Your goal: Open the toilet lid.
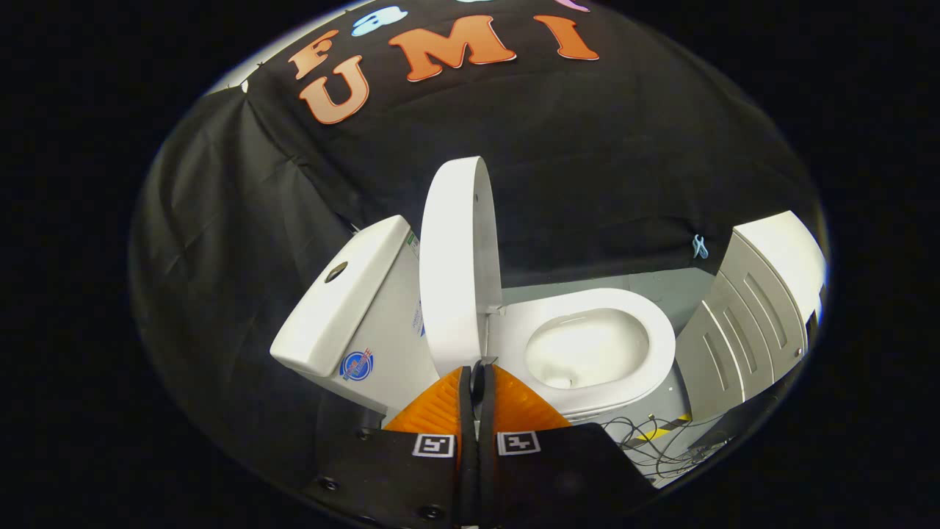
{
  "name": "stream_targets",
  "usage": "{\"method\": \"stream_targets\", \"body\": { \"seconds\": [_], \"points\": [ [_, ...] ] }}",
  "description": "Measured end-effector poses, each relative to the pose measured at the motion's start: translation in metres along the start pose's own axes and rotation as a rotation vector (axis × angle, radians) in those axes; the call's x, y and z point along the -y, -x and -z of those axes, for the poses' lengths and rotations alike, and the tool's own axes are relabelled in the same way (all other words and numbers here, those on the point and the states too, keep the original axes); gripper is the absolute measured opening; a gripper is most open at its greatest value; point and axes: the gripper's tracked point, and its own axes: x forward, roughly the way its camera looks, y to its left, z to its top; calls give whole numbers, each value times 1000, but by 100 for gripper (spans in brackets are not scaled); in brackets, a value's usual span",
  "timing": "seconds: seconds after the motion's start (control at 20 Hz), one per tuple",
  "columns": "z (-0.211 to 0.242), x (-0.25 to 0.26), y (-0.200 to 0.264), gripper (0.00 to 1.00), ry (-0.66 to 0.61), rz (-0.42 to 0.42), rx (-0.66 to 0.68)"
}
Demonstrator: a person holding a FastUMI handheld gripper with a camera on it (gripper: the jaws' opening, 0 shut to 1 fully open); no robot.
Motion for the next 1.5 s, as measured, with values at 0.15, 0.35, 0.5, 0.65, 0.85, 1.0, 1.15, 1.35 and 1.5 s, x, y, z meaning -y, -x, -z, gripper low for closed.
{"method": "stream_targets", "body": {
  "seconds": [0.15, 0.35, 0.5, 0.65, 0.85, 1.0, 1.15, 1.35, 1.5],
  "points": [
    [2, -18, -3, 8, 27, 0, 1],
    [6, -42, -6, 8, 73, 6, 12],
    [9, -60, -11, 8, 92, -1, 13],
    [15, -78, -17, 8, 115, 7, 17],
    [21, -98, -23, 8, 146, 20, 31],
    [23, -105, -24, 8, 170, 30, 40],
    [24, -107, -25, 8, 185, 40, 44],
    [25, -110, -24, 8, 231, 79, 62],
    [30, -121, -27, 12, 228, 33, 59]
  ]
}}
